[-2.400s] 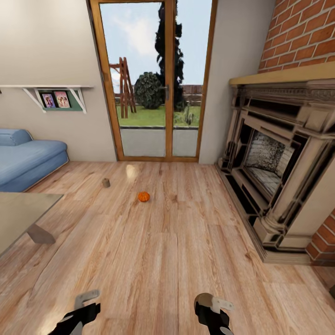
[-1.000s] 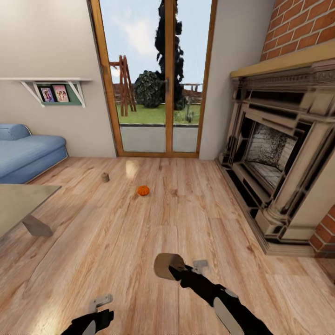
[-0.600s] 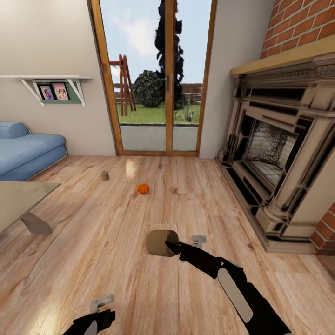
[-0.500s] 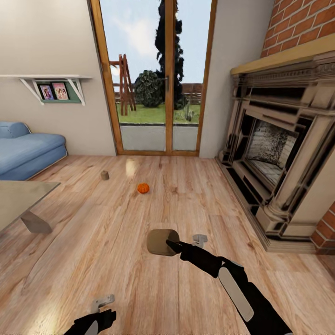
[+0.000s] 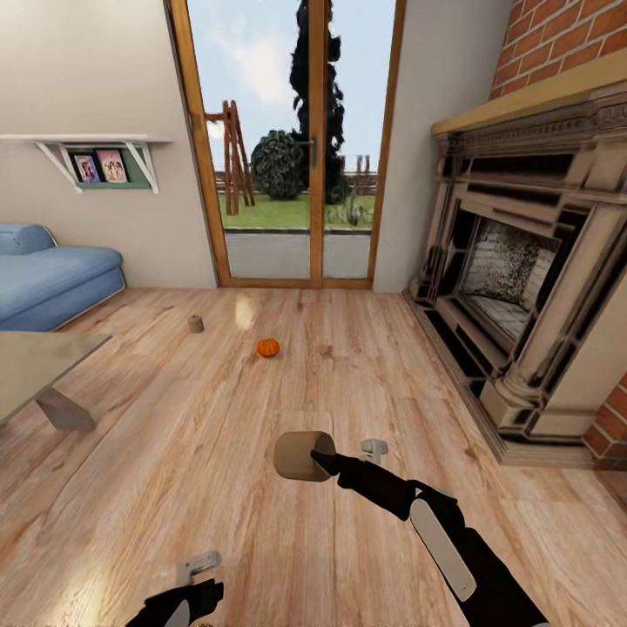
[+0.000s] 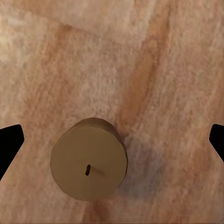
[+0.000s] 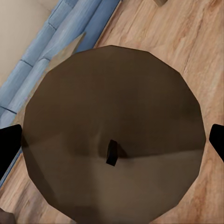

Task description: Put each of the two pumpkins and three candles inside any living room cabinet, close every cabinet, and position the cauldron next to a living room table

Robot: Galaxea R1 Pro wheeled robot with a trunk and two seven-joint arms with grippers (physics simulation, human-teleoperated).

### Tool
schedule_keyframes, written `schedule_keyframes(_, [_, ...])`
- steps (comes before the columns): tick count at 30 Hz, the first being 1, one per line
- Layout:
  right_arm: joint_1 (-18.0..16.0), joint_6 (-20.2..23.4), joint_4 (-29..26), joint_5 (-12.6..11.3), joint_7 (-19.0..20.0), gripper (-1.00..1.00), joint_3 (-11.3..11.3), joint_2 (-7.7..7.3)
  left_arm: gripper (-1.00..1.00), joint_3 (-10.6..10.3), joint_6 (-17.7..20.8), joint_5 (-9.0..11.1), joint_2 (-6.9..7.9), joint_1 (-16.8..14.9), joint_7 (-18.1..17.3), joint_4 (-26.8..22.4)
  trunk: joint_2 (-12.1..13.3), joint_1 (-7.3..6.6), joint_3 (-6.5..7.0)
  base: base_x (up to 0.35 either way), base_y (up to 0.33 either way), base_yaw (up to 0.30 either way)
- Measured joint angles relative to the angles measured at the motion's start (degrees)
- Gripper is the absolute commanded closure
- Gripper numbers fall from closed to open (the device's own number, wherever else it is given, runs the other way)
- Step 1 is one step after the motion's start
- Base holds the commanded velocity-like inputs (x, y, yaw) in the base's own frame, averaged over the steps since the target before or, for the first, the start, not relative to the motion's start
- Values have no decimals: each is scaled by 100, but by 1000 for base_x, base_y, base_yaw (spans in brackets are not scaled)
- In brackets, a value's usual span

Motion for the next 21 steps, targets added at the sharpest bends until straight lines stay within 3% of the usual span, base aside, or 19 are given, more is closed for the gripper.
schedule_keyframes(16, [-4, 10, 33, -5, -7, 100, 2, 37, -100, -52, -4, -4, -10, 12, 1, 114, -642, 352, -287, 0, 0, 0])
schedule_keyframes(21, [0, 9, 44, -8, -7, 100, 0, 38, -100, -90, -140, -17, -153, 12, 74, 286, -688, 385, -394, 0, 0, 0])
